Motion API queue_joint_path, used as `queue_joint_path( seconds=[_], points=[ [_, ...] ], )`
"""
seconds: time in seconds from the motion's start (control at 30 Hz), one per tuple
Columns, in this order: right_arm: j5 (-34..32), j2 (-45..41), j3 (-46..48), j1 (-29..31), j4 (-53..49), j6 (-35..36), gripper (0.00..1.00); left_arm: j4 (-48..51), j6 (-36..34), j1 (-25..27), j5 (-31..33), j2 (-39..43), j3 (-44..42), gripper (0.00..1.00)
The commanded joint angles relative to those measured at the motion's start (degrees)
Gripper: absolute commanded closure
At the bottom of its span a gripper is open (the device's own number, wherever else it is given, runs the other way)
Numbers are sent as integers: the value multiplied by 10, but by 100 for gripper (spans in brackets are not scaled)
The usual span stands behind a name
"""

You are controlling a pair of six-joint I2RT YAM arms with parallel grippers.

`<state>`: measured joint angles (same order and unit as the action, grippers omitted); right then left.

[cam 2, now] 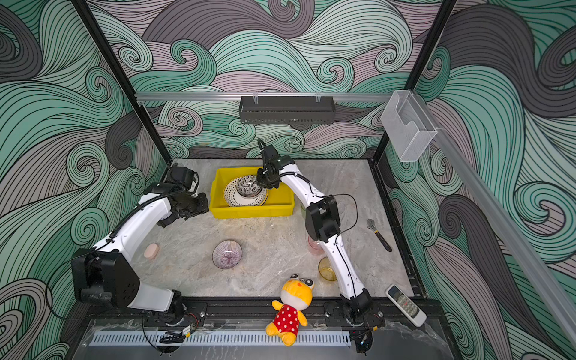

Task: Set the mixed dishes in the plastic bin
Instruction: 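Lower the leaf-patterned bowl with the right gripper onto the blue floral bowl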

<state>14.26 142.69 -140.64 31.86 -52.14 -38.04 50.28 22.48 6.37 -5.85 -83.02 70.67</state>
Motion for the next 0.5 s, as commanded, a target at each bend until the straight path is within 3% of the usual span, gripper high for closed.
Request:
queue_joint_path(
  seconds=[0.0, 0.47],
  points=[
    [1, -33, -9, -1, -10, -1, 78, 3, -2, -6, -7, 27, -4, 75],
    [-28, -66, 19, 2, -20, 12, 85, 0, -2, -7, -24, 43, -13, 74]
  ],
)
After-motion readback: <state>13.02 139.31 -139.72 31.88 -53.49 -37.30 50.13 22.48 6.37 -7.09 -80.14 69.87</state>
